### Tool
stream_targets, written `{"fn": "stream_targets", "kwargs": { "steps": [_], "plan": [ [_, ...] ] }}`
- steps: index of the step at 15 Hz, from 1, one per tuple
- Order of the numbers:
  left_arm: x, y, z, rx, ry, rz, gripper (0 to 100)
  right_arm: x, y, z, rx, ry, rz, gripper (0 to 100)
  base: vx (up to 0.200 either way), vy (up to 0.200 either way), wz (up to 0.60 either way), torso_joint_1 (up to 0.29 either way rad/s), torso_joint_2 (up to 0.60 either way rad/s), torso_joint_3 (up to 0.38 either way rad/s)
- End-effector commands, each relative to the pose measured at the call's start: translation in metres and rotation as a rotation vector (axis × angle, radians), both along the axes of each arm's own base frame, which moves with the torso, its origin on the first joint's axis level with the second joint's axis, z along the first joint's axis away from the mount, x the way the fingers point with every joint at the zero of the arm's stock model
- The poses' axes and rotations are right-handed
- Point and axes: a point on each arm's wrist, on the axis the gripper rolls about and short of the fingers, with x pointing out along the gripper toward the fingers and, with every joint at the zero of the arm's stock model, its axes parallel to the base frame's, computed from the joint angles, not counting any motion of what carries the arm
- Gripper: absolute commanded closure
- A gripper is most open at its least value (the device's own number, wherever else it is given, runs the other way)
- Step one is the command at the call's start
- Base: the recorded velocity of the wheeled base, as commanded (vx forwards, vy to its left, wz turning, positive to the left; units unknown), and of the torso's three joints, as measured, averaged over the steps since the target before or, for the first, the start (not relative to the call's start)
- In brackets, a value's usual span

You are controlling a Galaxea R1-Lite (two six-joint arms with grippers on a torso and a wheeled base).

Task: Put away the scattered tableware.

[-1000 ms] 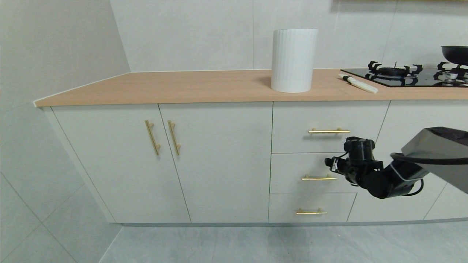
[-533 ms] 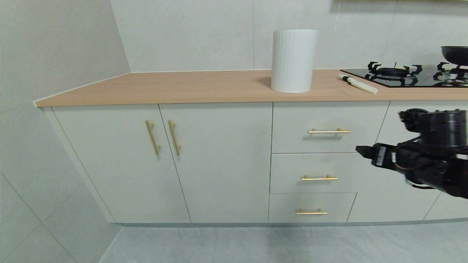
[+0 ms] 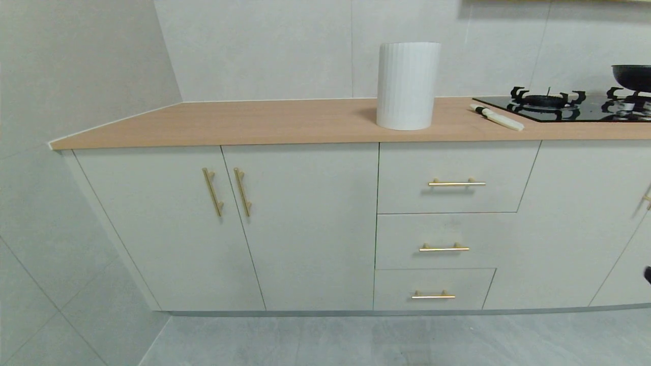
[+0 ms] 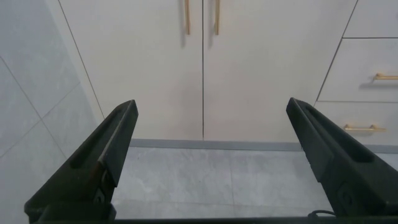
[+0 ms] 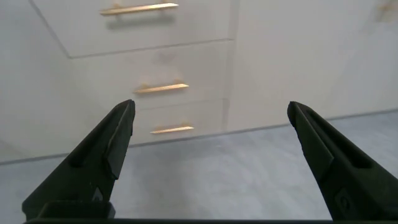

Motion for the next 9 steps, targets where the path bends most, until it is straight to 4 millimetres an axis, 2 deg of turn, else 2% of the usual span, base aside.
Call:
{"fn": "stream_targets", "kwargs": {
  "steps": [1,2,4,5,7,9],
  "plan": [
    [0.0,0.0,0.0,0.001,0.0,0.0,0,-0.06,-0.018,-0.018,-0.047,-0.112,-0.188,0,0.0,0.0,0.0,0.0,0.0,0.0],
    [0.0,0.0,0.0,0.001,0.0,0.0,0,-0.069,-0.019,-0.021,-0.068,-0.126,-0.22,0,0.0,0.0,0.0,0.0,0.0,0.0],
    [0.0,0.0,0.0,0.001,0.0,0.0,0,-0.102,-0.02,-0.037,-0.112,-0.205,-0.209,0,0.0,0.0,0.0,0.0,0.0,0.0],
    [0.0,0.0,0.0,0.001,0.0,0.0,0,-0.11,-0.02,-0.043,-0.132,-0.221,-0.208,0,0.0,0.0,0.0,0.0,0.0,0.0],
    [0.0,0.0,0.0,0.001,0.0,0.0,0,-0.119,-0.018,-0.051,-0.136,-0.267,-0.268,0,0.0,0.0,0.0,0.0,0.0,0.0],
    [0.0,0.0,0.0,0.001,0.0,0.0,0,-0.117,-0.018,-0.054,-0.132,-0.259,-0.284,0,0.0,0.0,0.0,0.0,0.0,0.0]
  ]
}}
